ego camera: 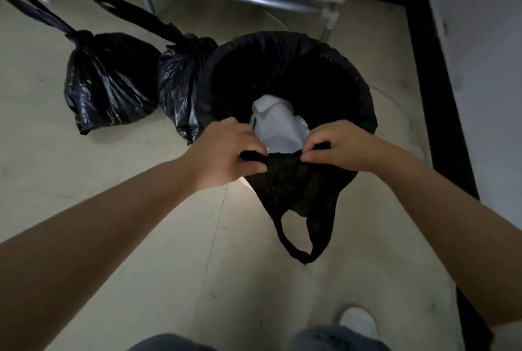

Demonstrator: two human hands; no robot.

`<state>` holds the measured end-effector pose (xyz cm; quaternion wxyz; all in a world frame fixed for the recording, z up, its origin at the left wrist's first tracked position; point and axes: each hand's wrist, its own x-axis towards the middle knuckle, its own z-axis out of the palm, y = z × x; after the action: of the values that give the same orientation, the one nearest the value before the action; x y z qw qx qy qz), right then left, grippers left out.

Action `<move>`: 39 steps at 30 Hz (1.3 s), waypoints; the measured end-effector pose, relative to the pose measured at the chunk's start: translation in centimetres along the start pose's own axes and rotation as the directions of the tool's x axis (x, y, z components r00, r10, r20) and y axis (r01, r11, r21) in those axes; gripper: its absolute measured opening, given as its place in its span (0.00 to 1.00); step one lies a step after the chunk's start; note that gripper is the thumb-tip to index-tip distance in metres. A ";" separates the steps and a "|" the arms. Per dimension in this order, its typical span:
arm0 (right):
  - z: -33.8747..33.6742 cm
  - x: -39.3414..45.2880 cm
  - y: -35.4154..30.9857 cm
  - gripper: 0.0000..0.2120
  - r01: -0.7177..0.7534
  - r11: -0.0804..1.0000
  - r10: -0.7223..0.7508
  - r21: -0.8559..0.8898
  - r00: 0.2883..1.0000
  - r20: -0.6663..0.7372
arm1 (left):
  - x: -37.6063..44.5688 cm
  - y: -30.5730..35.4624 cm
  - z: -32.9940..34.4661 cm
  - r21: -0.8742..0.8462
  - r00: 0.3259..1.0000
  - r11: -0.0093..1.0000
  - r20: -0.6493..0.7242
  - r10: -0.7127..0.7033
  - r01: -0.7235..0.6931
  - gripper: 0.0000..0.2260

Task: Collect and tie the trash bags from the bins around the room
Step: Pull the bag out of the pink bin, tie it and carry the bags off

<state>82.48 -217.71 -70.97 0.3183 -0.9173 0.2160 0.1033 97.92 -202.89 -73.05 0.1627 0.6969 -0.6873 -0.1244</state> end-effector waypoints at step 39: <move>-11.7 1.6 0.0 0.15 -0.398 0.816 0.313 -0.418 0.914 -0.260 | 4.3 3.3 -3.3 -0.091 0.953 0.953 0.117 -0.279 0.290 0.10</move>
<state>84.57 -225.57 -62.41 0.0447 -0.9149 0.3808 0.1265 96.31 -206.98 -68.54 0.1447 0.7717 -0.5794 -0.2187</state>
